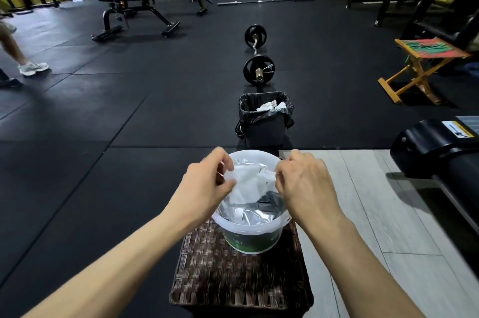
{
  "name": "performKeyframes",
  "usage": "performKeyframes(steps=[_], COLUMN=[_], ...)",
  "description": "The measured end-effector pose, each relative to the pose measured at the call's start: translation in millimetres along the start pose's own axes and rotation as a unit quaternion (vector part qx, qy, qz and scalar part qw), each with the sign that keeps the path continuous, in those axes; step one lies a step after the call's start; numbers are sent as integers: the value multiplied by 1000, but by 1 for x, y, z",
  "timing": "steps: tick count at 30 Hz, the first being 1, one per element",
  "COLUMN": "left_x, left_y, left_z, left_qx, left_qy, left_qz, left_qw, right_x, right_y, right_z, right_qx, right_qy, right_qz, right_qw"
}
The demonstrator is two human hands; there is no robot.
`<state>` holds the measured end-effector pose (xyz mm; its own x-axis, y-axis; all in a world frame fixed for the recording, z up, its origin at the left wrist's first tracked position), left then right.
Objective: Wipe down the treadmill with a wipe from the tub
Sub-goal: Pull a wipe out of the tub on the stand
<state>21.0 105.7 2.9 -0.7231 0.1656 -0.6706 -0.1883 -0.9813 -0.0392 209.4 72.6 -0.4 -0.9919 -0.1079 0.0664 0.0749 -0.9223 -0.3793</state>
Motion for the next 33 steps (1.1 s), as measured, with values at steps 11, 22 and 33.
performKeyframes(steps=[11, 22, 33], left_x=[2, 7, 23], left_y=[5, 4, -2], left_z=[15, 6, 6], left_qx=[-64, -67, -71], left_qy=[184, 144, 132], left_qz=[12, 44, 96], left_qw=[981, 986, 984], right_x=[6, -31, -47], right_y=[1, 11, 10], right_z=[-3, -4, 2], right_qx=[58, -47, -34], right_qy=[-286, -518, -415], right_qz=[-76, -233, -202], right_qw=[953, 822, 886])
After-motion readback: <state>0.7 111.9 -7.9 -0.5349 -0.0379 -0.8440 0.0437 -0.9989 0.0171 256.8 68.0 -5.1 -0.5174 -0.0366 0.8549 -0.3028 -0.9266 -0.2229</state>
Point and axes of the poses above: each hand's wrist, its own y-axis away from the middle knuckle, its own z-axis out of the back of the hand, x = y × z, the point moved 6 cm from there along -y, towards the middle knuckle, and after that the axes turned 9 degrees about z, right-handed, at the moved point
